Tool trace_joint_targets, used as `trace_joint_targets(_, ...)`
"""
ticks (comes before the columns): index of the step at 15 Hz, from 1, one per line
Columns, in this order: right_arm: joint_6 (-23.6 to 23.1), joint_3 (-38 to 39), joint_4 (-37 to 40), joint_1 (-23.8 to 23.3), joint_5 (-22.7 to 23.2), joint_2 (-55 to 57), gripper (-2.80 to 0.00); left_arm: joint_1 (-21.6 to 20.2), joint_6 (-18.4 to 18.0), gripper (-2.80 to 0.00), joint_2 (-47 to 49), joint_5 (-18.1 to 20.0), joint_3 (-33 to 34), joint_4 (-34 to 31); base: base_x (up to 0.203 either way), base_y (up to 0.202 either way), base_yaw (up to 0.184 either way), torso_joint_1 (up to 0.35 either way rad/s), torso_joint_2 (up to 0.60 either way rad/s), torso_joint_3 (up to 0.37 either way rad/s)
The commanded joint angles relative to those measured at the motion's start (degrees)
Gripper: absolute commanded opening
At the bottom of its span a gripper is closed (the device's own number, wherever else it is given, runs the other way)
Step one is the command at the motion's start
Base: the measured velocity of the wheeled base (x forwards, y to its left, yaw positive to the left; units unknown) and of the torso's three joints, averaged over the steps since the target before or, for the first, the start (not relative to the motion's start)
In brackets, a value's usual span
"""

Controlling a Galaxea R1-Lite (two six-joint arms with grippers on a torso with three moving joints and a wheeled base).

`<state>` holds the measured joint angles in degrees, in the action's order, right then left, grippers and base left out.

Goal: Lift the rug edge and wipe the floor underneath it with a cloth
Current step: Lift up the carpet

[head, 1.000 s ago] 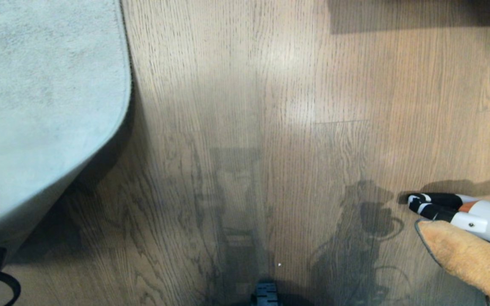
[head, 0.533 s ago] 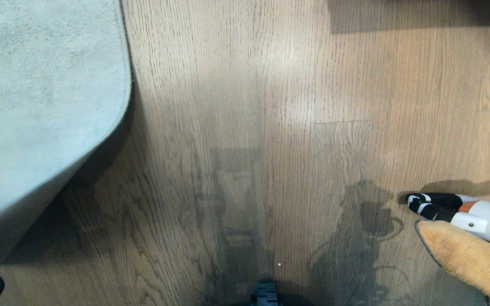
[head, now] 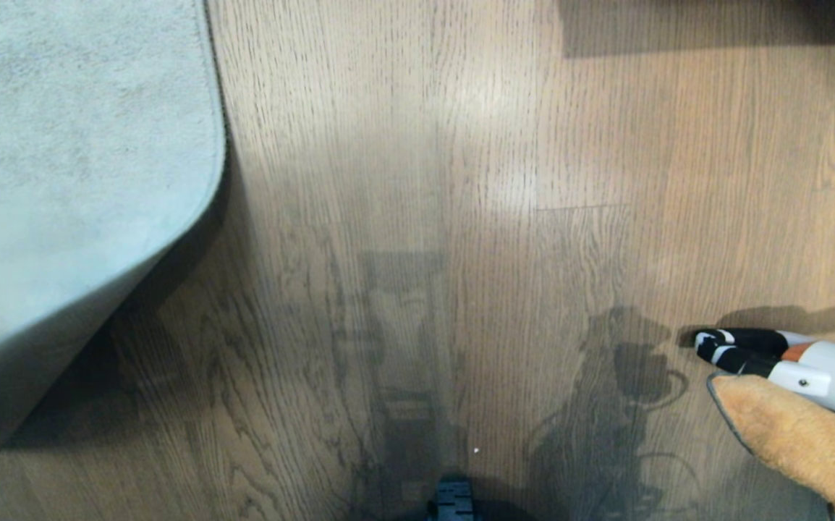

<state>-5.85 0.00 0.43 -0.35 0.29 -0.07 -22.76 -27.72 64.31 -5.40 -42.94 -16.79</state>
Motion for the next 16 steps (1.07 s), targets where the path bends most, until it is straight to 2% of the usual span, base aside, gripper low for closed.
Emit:
trace_joint_targets(1, -0.04, 0.00, 0.01, 0.00, -0.02, 0.07, -2.80, -0.53, -0.14, -2.80, 0.29, 0.04, 0.29, -0.09, 0.000, 0.000, 0.000, 0.000, 0.00, 0.000)
trace_joint_targets(16, -0.04, 0.00, -0.08, 0.00, 0.06, 0.07, -2.80, -0.44, -0.23, -2.80, -0.15, 0.13, 0.49, -1.24, 0.000, 0.000, 0.000, 0.000, 0.00, 0.000)
